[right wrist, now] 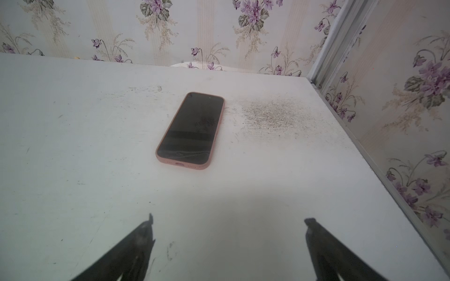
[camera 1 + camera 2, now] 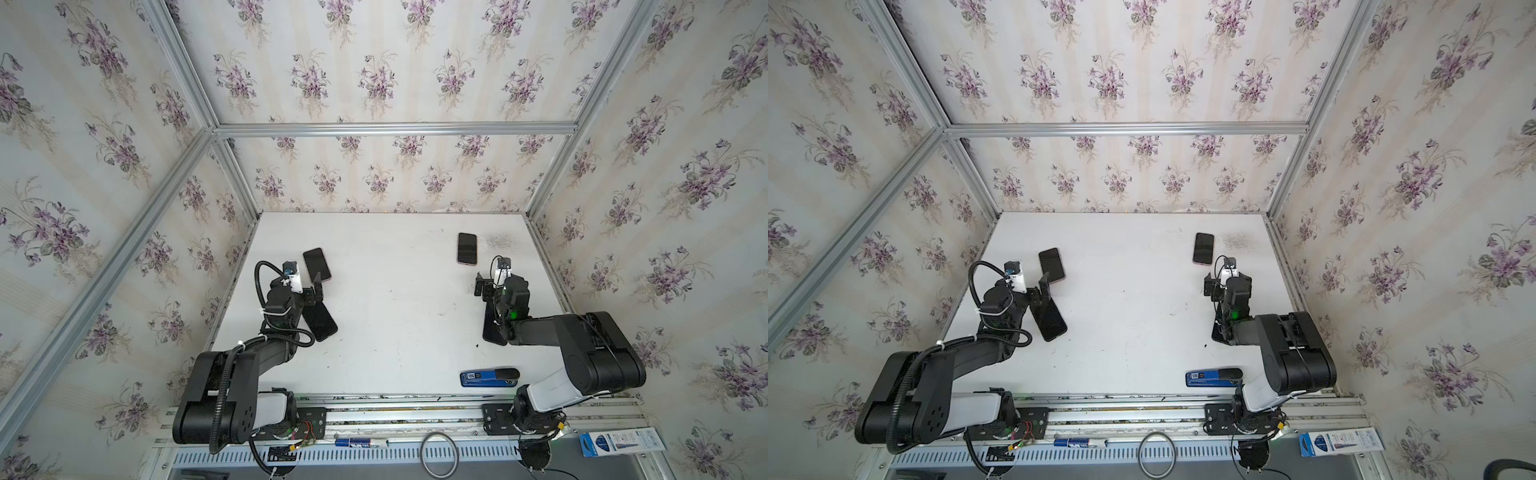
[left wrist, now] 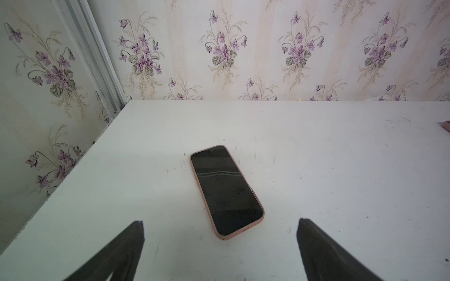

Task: Take the phone out of the phone case
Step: Pick up the phone from the middle-right of the table.

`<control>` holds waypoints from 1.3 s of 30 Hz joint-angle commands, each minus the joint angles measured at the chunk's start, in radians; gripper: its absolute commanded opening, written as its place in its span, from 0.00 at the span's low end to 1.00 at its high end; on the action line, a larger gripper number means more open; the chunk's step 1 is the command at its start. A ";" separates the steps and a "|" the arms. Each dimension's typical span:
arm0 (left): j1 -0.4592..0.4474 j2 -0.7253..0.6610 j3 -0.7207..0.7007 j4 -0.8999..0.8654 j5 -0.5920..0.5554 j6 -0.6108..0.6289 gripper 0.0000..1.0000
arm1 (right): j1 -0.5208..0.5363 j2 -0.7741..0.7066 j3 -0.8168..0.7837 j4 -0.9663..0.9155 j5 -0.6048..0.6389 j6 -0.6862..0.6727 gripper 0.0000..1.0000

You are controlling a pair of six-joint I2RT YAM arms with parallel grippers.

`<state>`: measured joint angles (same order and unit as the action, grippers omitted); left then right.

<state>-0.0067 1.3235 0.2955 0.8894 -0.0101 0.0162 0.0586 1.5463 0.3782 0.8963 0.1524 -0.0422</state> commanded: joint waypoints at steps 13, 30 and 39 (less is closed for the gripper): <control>0.001 0.000 0.004 0.014 0.000 0.007 1.00 | 0.000 0.002 0.007 0.022 -0.010 -0.004 1.00; 0.001 0.000 0.002 0.014 -0.001 0.006 1.00 | 0.001 0.000 0.000 0.033 -0.010 -0.005 1.00; -0.002 -0.024 0.007 0.020 -0.002 0.014 1.00 | 0.036 -0.082 -0.059 0.086 0.009 -0.050 1.00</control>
<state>-0.0071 1.3224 0.2955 0.8890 -0.0101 0.0162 0.0681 1.5230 0.3359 0.9241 0.1387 -0.0544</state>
